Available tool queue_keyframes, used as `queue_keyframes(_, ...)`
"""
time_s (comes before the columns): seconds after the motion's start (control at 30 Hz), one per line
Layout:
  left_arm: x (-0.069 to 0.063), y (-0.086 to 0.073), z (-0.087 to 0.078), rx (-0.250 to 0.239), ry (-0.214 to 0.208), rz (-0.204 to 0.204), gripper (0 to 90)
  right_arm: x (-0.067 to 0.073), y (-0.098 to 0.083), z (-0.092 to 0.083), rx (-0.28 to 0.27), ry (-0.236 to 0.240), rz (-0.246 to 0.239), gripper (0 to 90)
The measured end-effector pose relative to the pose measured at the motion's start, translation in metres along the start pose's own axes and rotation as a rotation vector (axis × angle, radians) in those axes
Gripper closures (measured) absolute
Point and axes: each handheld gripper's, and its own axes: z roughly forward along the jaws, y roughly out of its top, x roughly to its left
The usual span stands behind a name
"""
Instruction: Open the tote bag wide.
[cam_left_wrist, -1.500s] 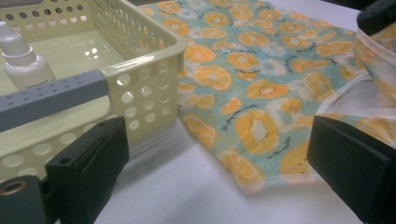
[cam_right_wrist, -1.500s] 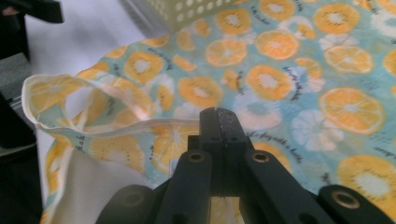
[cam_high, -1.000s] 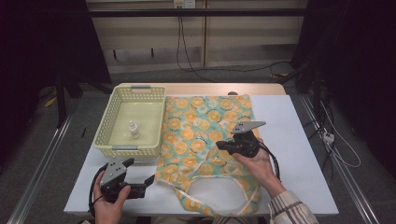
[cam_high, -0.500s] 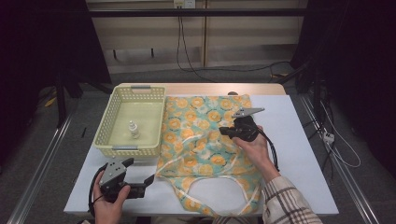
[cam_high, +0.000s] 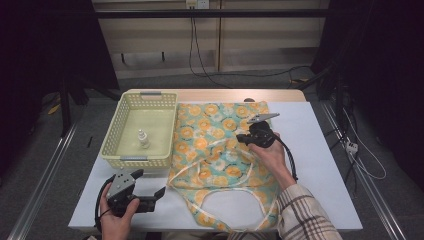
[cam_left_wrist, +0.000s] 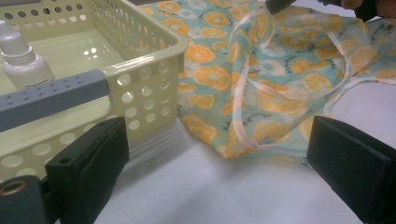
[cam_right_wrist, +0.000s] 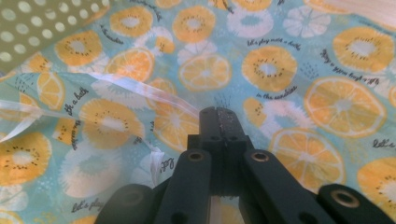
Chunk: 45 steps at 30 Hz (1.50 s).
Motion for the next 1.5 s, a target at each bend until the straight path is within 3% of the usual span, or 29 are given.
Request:
queue_keyframes(0.13, 0.0, 0.0, 0.0, -0.001, 0.003, -0.001, 5.4, 0.0, -0.001, 0.0, -0.001, 0.012, -0.004, 89.4)
queue_keyframes(0.17, 0.0, 0.0, 0.0, 0.0, 0.003, 0.002, 5.4, 0.001, 0.0, -0.002, -0.006, 0.019, -0.001, 81.5)
queue_keyframes(0.27, 0.0, 0.0, 0.0, 0.0, 0.0, 0.003, 5.4, 0.002, 0.001, -0.004, -0.007, 0.026, -0.006, 76.3)
queue_keyframes(0.4, 0.0, 0.0, 0.0, 0.0, 0.002, 0.003, 5.4, 0.004, 0.001, -0.011, -0.019, 0.036, 0.006, 55.7)
queue_keyframes(0.47, 0.0, 0.0, 0.0, 0.004, 0.0, 0.003, 5.4, 0.005, 0.001, -0.013, -0.025, 0.038, 0.004, 53.4)
queue_keyframes(0.5, 0.0, 0.0, 0.0, 0.004, -0.001, 0.002, 5.4, 0.007, 0.002, -0.017, -0.03, 0.043, 0.001, 45.9)
queue_keyframes(0.63, 0.0, -0.001, -0.001, -0.001, 0.003, -0.001, 5.4, 0.016, 0.002, -0.025, -0.03, 0.059, -0.011, 35.0)
queue_keyframes(0.73, 0.0, -0.001, -0.001, 0.003, 0.002, 0.003, 5.4, 0.024, -0.004, -0.032, -0.044, 0.097, -0.028, 32.7)
queue_keyframes(0.93, -0.001, -0.001, -0.002, -0.001, 0.006, -0.001, 5.4, 0.034, -0.011, -0.04, -0.039, 0.063, -0.051, 26.0)
queue_keyframes(1.13, 0.0, -0.001, -0.002, 0.005, 0.006, -0.004, 5.4, 0.052, -0.015, -0.054, -0.041, 0.107, -0.082, 20.2)
queue_keyframes(1.27, 0.0, -0.002, -0.003, 0.003, 0.012, 0.001, 5.4, 0.07, -0.029, -0.05, 0.018, 0.158, -0.129, 25.6)
queue_keyframes(1.3, 0.0, -0.002, -0.003, 0.001, 0.01, -0.003, 5.4, 0.077, -0.034, -0.048, 0.023, 0.156, -0.166, 27.9)
queue_keyframes(1.5, 0.0, -0.002, -0.004, 0.002, 0.011, -0.005, 5.4, 0.091, -0.038, -0.044, 0.041, 0.151, -0.204, 29.5)
